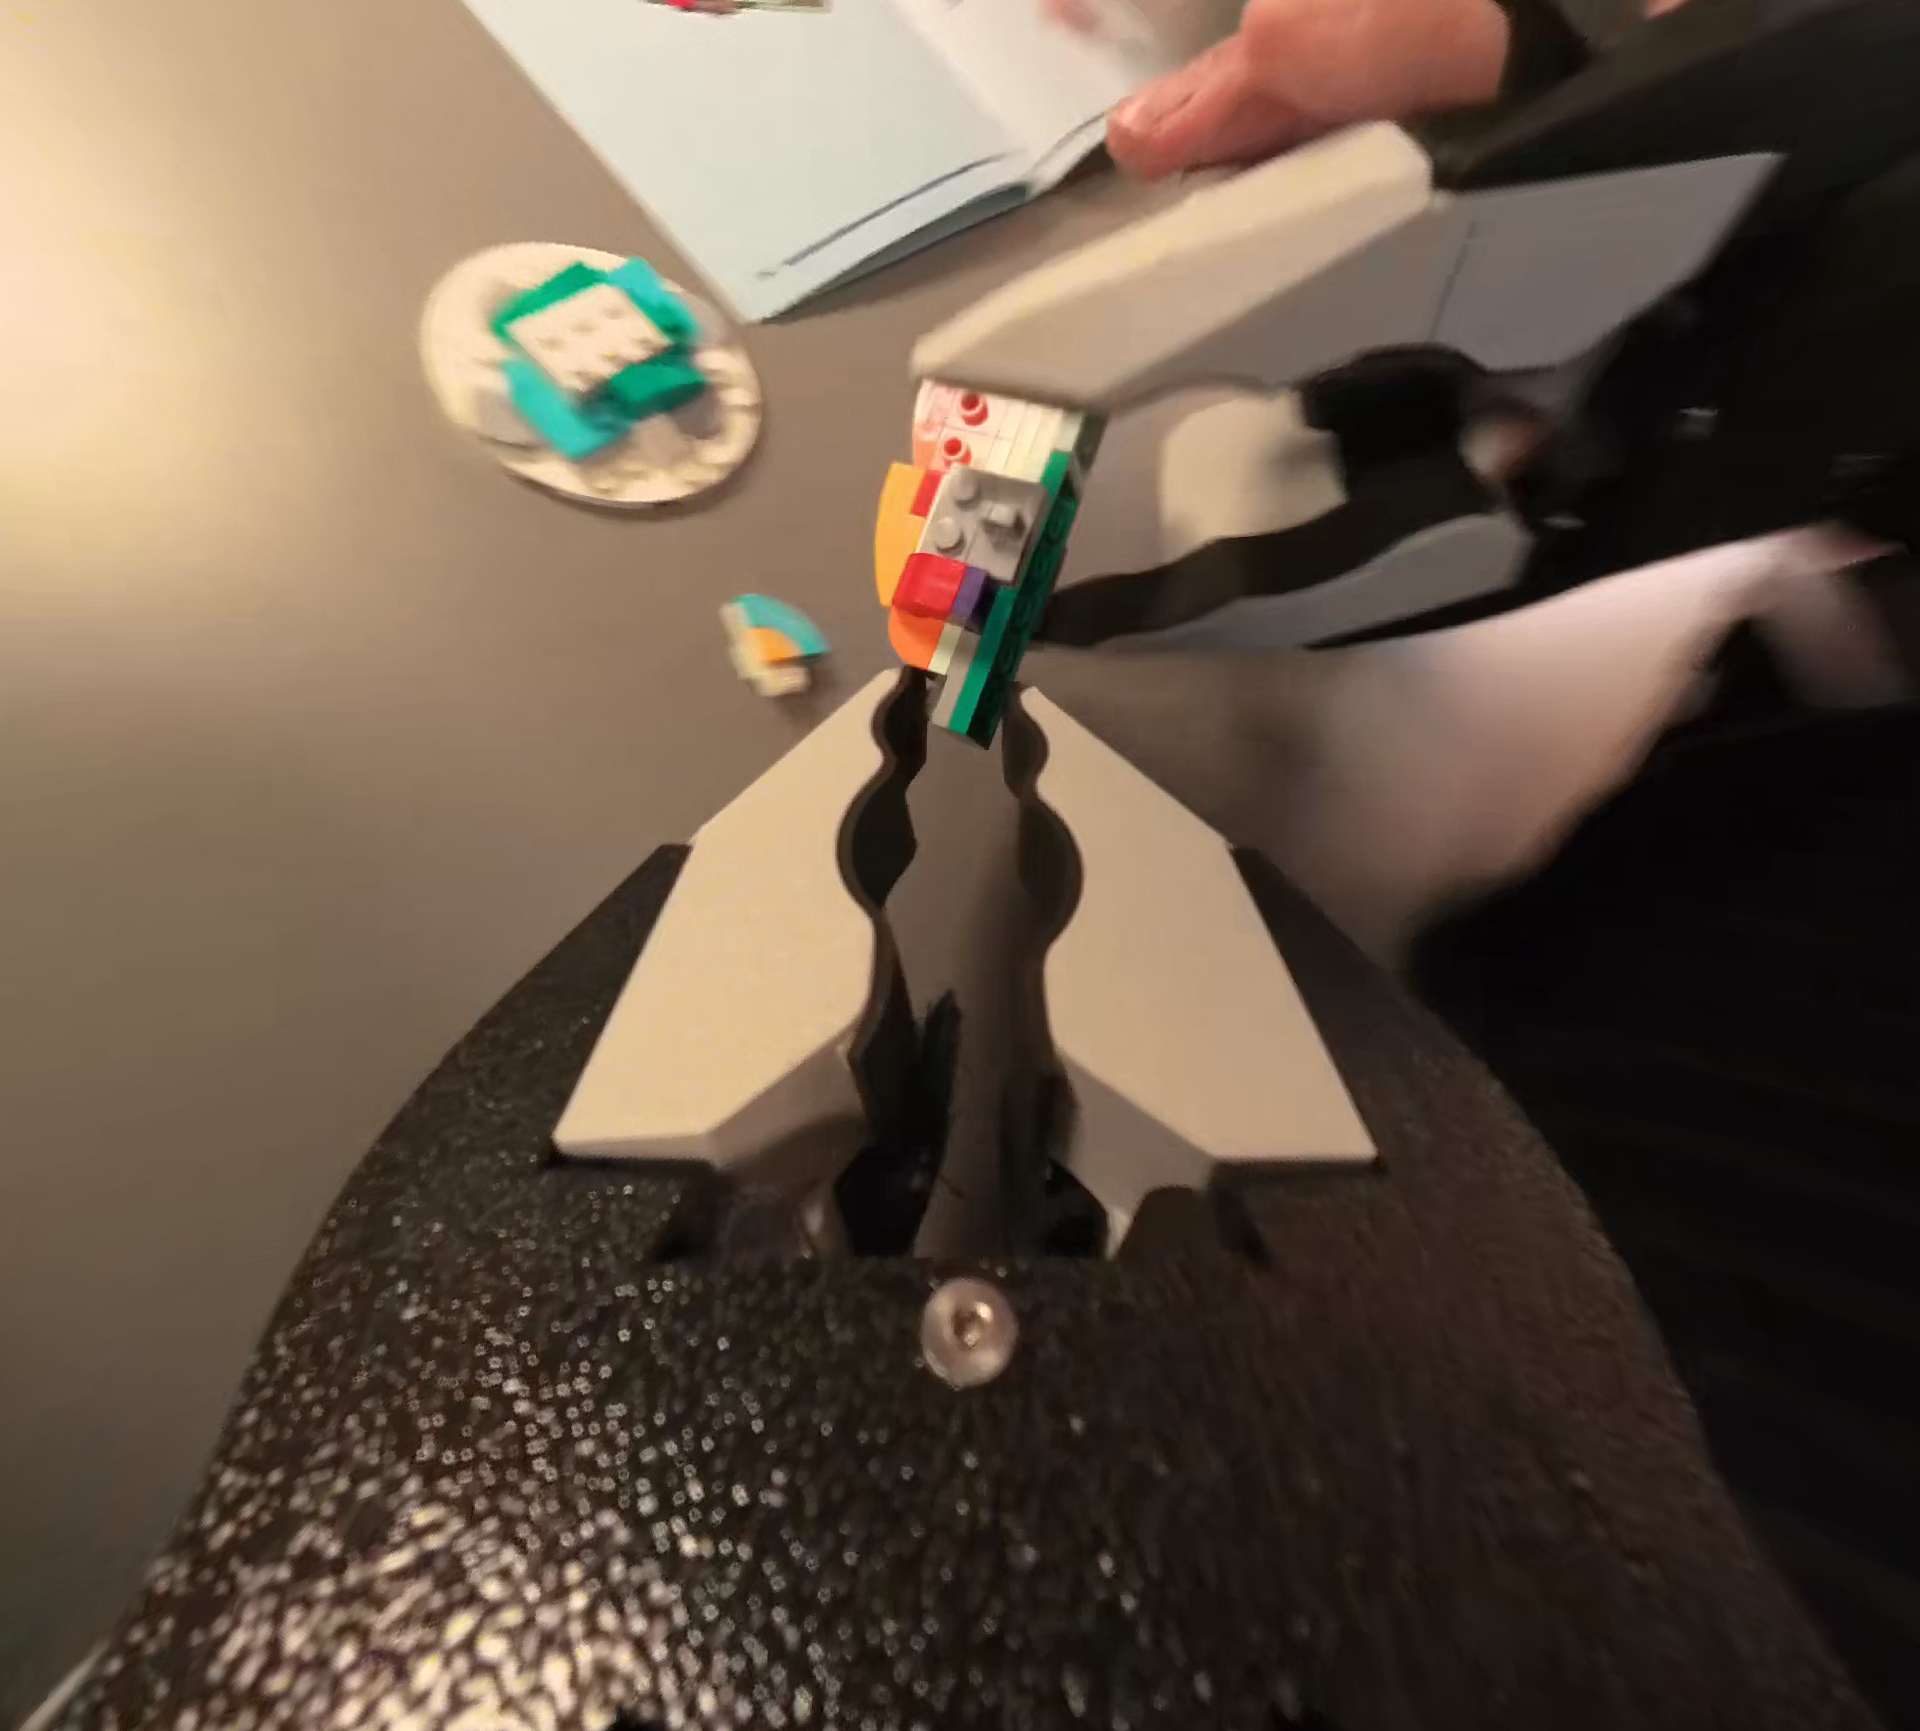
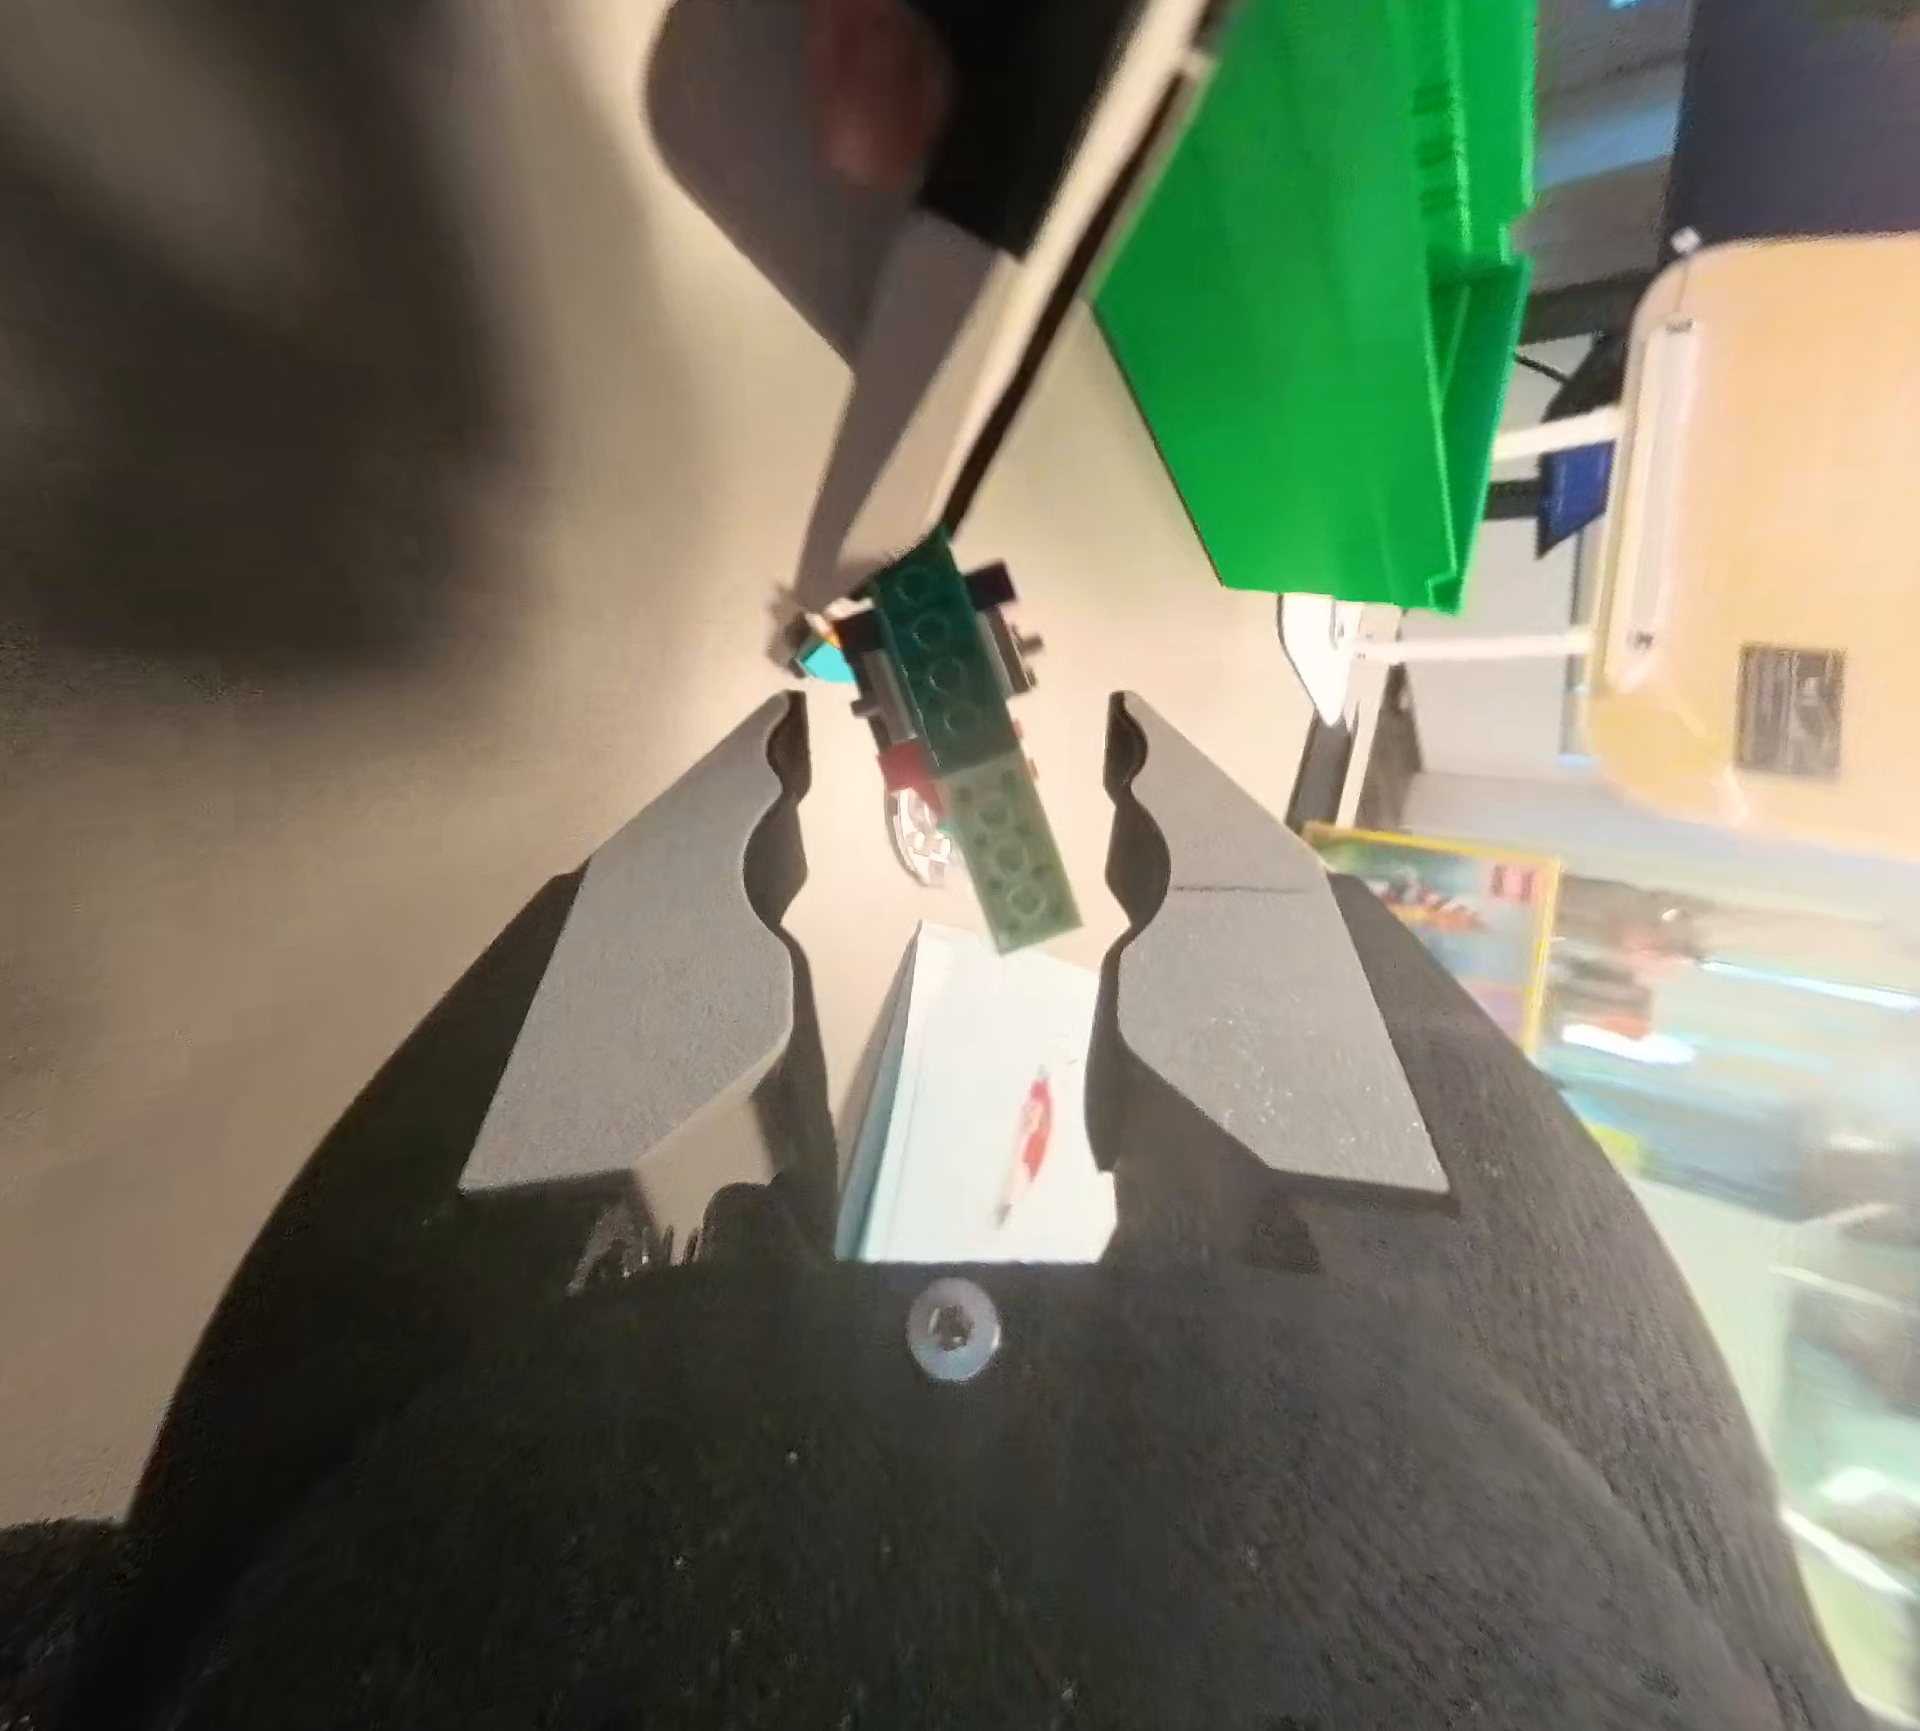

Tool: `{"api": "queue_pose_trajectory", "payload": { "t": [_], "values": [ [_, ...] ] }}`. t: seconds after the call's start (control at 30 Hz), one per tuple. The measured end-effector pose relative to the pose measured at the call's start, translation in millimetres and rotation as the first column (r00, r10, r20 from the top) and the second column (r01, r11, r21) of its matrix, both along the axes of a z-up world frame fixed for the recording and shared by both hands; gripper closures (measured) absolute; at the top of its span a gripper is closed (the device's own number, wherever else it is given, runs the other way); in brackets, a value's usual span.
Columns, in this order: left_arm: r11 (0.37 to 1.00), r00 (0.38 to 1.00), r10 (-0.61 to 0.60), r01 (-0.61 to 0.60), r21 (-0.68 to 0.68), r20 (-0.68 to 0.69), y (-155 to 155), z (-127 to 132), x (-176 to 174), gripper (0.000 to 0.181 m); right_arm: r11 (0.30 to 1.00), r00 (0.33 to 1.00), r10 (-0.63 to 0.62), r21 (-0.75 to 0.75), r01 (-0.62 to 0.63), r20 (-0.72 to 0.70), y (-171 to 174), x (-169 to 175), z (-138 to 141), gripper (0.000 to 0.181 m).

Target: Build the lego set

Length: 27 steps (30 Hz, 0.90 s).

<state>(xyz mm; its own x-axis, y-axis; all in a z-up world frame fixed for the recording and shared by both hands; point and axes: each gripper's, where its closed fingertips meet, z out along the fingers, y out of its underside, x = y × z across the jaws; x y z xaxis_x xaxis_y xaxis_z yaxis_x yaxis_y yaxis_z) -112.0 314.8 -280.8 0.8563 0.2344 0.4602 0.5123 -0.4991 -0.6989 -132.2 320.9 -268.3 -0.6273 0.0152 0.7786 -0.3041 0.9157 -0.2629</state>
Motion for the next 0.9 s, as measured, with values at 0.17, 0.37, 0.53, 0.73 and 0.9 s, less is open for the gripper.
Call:
{"api": "queue_pose_trajectory", "payload": {
  "t": [0.17, 0.37, 0.53, 0.73, 0.9],
  "values": [
    [0.993, 0.986, -0.063, 0.047, 0.106, 0.157, 3, 9, 10, 0.169, 0.984, 0.996, 0.032, -0.178, -0.017, 0.086, 0, 15, 18, 0.134],
    [0.995, 0.989, -0.082, 0.074, 0.068, 0.124, 4, 7, 7, 0.169, 0.987, 0.995, 0.065, -0.153, -0.053, 0.08, 8, 20, 24, 0.137],
    [0.997, 0.997, -0.062, 0.06, 0.038, 0.043, 5, 7, 3, 0.169, 0.979, 0.989, 0.082, -0.197, -0.056, 0.124, 15, 27, 27, 0.13],
    [0.995, 0.951, -0.077, 0.056, -0.078, -0.301, 1, -3, -10, 0.169, 0.872, 0.985, -0.136, -0.459, 0.171, 0.107, 76, 8, 33, 0.13],
    [0.995, 0.914, -0.092, 0.069, -0.074, -0.396, 6, -3, -7, 0.169, 0.526, 0.9, -0.434, -0.818, 0.233, -0.023, 154, -1, 64, 0.13]
  ]
}}
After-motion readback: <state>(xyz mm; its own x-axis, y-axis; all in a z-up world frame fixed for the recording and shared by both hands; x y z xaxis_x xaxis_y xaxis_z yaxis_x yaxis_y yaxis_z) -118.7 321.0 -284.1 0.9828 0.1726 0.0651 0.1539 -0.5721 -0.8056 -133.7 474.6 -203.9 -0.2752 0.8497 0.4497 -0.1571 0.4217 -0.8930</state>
